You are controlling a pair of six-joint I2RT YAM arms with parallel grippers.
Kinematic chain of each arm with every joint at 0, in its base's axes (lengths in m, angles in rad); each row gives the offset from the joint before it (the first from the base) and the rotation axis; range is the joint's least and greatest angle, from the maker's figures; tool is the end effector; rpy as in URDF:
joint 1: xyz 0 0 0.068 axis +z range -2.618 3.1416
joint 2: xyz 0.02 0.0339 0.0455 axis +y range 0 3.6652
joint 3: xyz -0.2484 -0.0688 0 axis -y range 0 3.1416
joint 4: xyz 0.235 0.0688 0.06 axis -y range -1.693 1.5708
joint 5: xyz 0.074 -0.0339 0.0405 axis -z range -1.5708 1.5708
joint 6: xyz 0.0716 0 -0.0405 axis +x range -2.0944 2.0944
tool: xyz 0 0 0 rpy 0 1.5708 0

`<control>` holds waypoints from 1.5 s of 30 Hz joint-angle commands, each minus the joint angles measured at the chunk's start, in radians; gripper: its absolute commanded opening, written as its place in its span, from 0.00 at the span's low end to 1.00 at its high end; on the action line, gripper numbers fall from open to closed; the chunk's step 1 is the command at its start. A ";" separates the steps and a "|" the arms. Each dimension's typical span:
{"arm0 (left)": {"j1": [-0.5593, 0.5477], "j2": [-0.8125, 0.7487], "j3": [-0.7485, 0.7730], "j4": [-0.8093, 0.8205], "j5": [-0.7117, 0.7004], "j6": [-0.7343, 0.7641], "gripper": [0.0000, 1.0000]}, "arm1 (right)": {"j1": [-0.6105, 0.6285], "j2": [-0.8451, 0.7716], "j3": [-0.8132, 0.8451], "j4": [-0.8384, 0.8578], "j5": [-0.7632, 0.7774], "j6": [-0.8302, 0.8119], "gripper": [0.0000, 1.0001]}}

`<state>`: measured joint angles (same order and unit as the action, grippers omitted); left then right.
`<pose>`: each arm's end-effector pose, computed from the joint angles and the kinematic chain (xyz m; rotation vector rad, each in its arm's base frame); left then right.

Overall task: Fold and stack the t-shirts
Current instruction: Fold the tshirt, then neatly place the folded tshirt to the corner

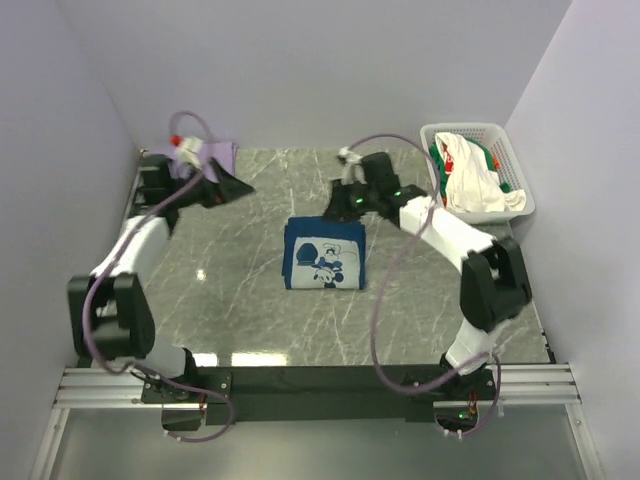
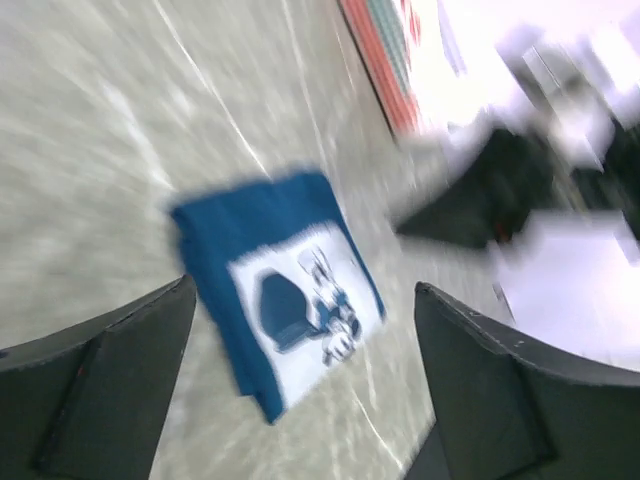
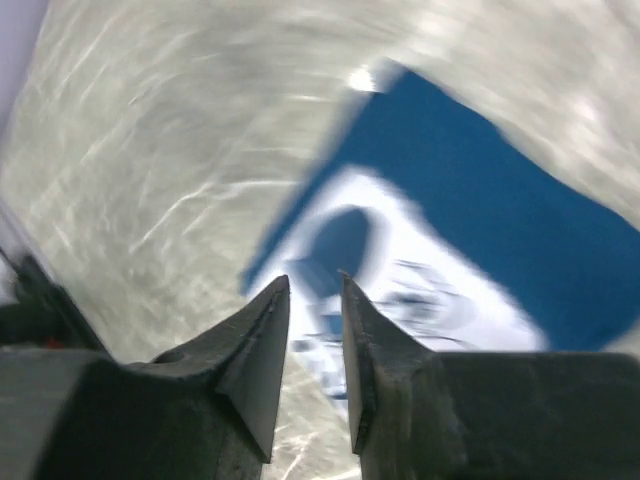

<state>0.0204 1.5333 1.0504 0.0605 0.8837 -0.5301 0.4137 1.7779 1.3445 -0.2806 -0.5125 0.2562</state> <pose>0.3567 -0.0481 0.2568 0.0439 2.0220 -1.2007 0.3637 0.1980 0.2230 -0.4615 2.3023 0.9269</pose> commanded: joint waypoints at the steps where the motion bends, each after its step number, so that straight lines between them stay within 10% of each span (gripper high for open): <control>1: 0.164 -0.070 0.034 -0.197 0.006 0.053 0.98 | 0.227 -0.133 -0.050 -0.081 0.270 -0.214 0.36; 5: 0.309 -0.096 0.104 -0.296 0.041 0.081 1.00 | 0.414 -0.120 -0.067 -0.097 0.458 -0.345 0.41; 9: 0.328 -0.094 0.264 -0.540 -0.214 0.255 0.99 | 0.551 -0.017 -0.001 -0.157 0.598 -0.413 0.41; 15: 0.389 -0.209 0.231 -0.482 -0.371 0.288 0.99 | 0.660 0.124 0.051 -0.172 0.672 -0.460 0.40; 41: 0.388 -0.277 -0.015 -0.338 -0.224 0.254 0.99 | 0.651 0.294 0.025 -0.094 0.652 -0.469 0.42; 45: 0.386 -0.280 -0.096 -0.269 -0.181 0.205 0.99 | 0.602 0.316 0.050 -0.135 0.559 -0.440 0.21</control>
<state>0.4099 1.2881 0.9955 -0.2905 0.6422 -0.2874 1.0615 2.0262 1.3827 -0.3759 0.1356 -0.2222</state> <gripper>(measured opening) 0.994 0.276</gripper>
